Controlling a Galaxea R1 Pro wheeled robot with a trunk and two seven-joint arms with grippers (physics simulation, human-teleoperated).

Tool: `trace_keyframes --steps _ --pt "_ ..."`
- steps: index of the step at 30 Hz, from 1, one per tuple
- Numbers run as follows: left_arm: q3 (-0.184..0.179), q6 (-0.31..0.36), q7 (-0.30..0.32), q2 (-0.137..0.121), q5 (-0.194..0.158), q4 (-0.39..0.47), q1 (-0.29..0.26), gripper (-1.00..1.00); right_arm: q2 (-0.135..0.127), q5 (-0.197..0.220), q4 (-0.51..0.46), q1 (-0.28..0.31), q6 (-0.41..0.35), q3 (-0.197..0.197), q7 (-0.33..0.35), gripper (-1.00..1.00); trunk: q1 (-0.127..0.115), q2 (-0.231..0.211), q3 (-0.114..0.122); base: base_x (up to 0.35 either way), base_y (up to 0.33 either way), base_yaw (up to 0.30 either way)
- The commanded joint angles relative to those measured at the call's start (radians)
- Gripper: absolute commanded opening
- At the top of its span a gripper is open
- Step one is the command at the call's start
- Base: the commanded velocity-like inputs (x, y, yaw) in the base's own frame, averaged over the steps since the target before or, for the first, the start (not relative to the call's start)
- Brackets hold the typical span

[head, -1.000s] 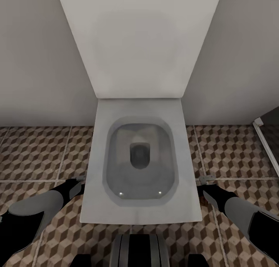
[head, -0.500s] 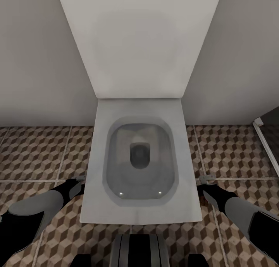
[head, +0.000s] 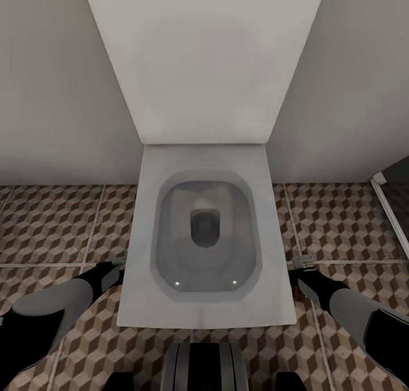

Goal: Take the four mousetraps from the cabinet in the bathroom and place them on the bathroom floor. Make sure all four end up on the same floor surface, and ensure that at least two of them are either under or directly next to the same bathroom sink.

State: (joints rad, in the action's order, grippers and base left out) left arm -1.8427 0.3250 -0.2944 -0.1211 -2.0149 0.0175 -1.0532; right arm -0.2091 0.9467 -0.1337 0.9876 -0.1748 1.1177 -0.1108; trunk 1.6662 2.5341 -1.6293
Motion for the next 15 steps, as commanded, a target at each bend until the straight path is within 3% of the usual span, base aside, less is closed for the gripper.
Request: trace_keyframes --steps 1,15 --pt "0.001 0.002 -0.002 0.0 -0.015 0.004 -0.001 -1.0 -0.001 0.008 -0.004 0.0 -0.006 0.008 -0.008 1.0 0.0 0.0 -0.001 0.0 0.0 0.0" --pt "0.001 0.002 -0.002 0.0 -0.015 0.004 -0.001 -1.0 -0.001 0.006 -0.006 0.0 -0.005 0.009 -0.009 1.0 0.0 0.0 -0.001 0.0 0.0 0.0"
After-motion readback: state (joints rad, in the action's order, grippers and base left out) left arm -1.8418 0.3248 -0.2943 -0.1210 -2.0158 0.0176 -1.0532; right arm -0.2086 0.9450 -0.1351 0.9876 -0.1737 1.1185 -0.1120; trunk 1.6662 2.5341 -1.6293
